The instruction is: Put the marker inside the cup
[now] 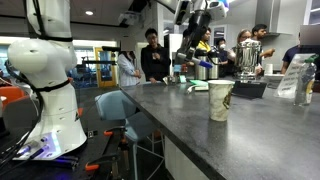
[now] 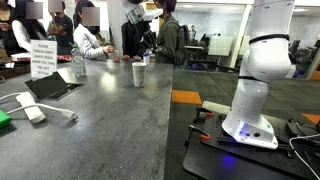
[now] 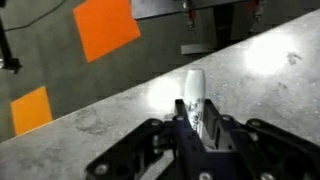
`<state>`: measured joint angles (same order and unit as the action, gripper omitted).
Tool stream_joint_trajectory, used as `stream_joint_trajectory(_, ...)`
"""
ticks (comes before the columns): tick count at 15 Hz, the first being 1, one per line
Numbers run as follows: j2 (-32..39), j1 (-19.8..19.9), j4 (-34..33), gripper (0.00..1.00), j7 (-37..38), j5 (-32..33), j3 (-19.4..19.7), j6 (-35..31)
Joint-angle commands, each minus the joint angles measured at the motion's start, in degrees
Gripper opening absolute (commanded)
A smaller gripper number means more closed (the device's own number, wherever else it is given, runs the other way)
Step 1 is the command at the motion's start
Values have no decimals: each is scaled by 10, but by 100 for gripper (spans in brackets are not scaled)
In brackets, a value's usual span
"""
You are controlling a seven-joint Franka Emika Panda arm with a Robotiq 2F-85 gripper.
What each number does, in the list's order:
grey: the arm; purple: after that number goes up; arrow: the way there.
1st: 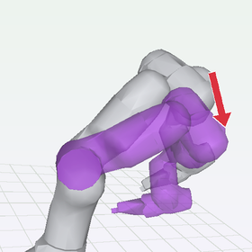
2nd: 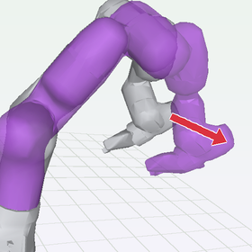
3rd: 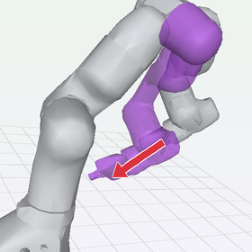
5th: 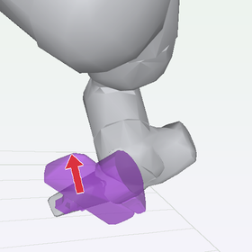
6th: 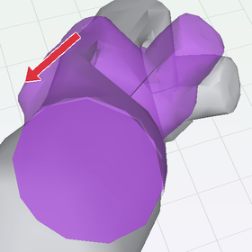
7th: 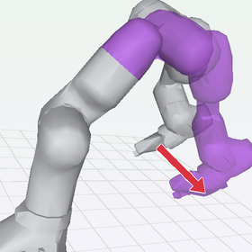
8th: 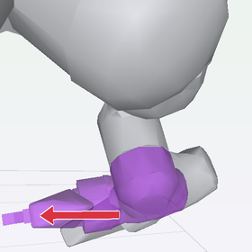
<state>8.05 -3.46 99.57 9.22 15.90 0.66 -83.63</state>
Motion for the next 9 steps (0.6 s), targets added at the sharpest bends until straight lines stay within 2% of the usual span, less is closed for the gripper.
stream_joint_trajectory(1,41,-4,-49,6,-57,82,-10,62)
stream_joint_trajectory(9,116,-26,-95,6,-226,250,-33,72)
